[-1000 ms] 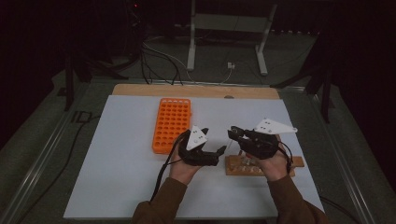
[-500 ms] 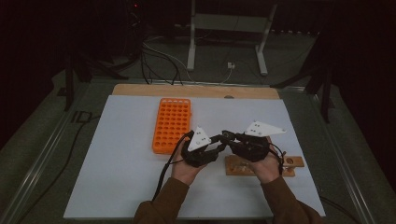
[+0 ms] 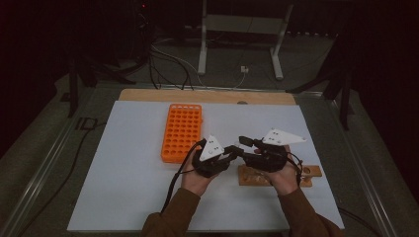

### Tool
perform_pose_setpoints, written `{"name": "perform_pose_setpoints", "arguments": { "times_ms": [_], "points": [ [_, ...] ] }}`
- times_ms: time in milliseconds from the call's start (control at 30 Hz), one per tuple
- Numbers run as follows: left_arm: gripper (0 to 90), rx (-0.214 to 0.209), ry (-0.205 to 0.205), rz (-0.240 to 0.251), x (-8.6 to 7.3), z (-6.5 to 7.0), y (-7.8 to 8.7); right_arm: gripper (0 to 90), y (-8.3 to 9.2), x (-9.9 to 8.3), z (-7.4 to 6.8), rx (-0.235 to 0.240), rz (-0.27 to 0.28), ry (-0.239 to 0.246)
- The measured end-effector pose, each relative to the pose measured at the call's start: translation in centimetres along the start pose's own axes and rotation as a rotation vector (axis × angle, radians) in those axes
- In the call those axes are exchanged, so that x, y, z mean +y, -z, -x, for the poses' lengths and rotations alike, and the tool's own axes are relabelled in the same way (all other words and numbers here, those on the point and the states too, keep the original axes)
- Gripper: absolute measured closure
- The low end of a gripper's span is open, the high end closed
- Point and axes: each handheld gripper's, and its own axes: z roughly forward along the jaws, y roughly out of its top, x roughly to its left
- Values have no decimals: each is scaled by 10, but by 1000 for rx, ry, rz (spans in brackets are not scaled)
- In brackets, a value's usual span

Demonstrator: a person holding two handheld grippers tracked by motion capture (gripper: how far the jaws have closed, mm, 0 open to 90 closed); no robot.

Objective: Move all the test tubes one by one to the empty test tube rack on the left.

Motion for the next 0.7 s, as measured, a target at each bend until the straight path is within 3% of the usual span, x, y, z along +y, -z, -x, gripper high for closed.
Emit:
{"name": "perform_pose_setpoints", "arguments": {
  "times_ms": [233, 400, 700],
  "points": [
    [763, 20, 6, 4, -1, -5, 6, 174, 15, -4, 7, -70, 33, -18],
    [763, 31, 11, 8, -3, -9, 11, 41, 27, -9, 16, -115, 37, -35],
    [763, 62, 26, 24, -7, -20, 25, 2, 52, -18, 34, -219, 56, -42]
  ]
}}
